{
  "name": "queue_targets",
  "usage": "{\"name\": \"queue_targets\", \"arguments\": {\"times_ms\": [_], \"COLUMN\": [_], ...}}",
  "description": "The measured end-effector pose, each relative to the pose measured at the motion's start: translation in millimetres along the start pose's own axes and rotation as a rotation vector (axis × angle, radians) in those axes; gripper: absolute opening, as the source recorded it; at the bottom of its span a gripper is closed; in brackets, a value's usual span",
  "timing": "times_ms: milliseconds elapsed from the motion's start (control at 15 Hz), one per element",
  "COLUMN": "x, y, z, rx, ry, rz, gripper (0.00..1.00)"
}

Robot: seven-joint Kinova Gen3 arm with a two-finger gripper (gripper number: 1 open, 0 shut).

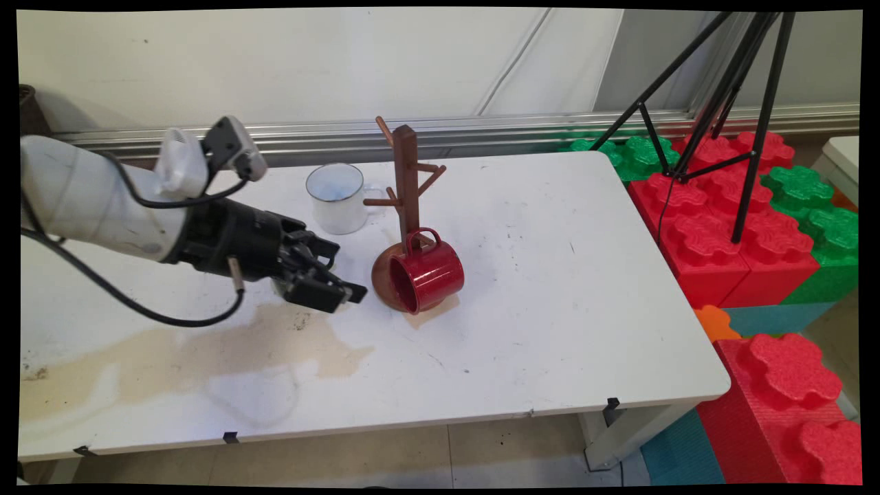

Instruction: Pick up the red mug from the rack

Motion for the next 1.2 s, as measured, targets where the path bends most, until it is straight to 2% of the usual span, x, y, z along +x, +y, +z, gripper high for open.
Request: {"name": "queue_targets", "arguments": {"times_ms": [600, 1200], "x": [-3, -6], "y": [4, 7], "z": [45, 79], "rx": [-0.001, -0.009], "ry": [0.010, 0.040], "rz": [-0.102, -0.152], "gripper": [1.00, 1.00]}}
